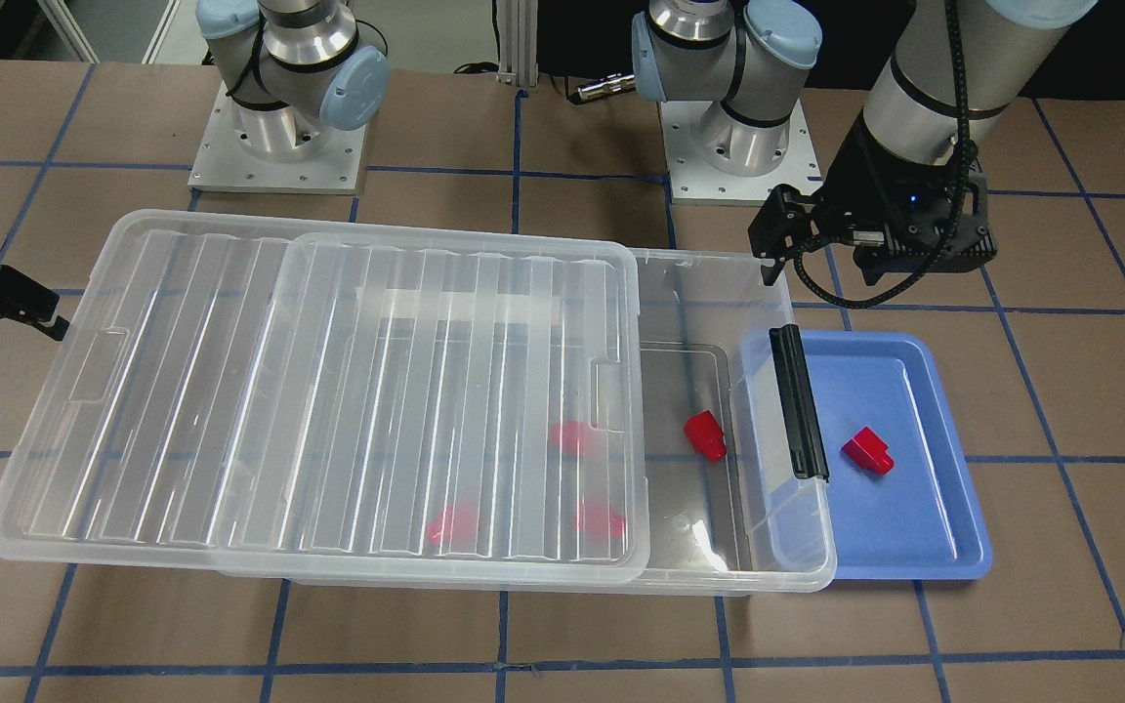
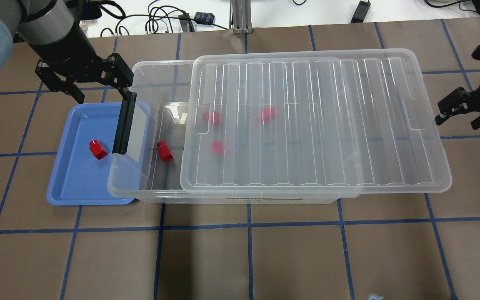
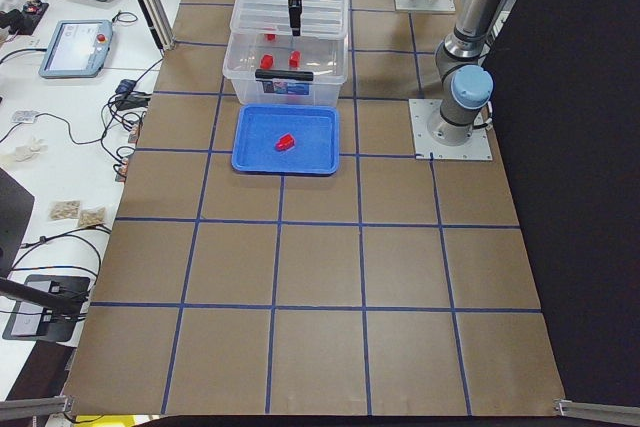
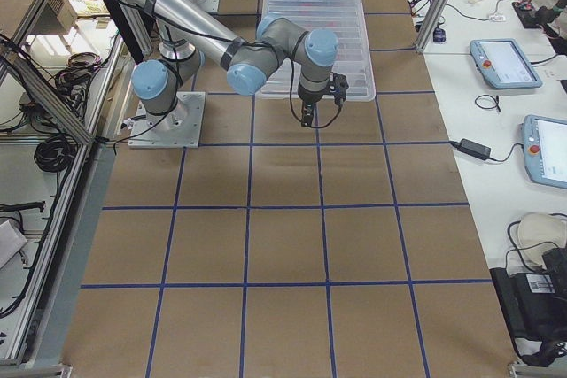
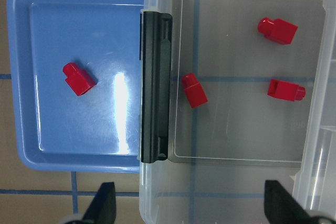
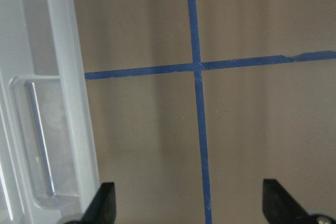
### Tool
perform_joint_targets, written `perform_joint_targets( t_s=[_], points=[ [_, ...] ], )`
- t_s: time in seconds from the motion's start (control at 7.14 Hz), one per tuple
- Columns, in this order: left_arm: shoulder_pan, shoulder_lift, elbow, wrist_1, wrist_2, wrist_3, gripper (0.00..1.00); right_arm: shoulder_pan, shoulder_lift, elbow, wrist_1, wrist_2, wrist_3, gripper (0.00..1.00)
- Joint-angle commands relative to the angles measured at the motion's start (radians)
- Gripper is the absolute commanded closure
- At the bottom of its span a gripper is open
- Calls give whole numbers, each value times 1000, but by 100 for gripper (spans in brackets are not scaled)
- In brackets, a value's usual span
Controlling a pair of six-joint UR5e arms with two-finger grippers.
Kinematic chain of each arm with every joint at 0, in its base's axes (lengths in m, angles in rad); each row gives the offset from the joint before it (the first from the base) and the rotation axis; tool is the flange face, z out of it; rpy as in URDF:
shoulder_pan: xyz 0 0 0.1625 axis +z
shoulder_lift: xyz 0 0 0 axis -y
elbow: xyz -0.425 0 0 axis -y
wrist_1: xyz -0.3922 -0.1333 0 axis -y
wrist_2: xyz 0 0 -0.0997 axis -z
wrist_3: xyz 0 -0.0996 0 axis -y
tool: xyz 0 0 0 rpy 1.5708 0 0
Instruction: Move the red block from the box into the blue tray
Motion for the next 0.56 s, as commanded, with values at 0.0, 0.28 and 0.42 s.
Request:
perform_joint_targets(
  t_s=[0.0, 0.28, 0.42],
  points=[
    [6, 4, -1, -1, 7, 16, 0, 23, -3, 2, 1, 0, 33, 0],
    [8, 4, -1, -1, 6, 17, 0, 54, -17, 15, 0, 1, 77, 0],
    [10, 6, -1, -1, 9, 17, 0, 80, -23, 17, 0, -2, 121, 0]
  ],
)
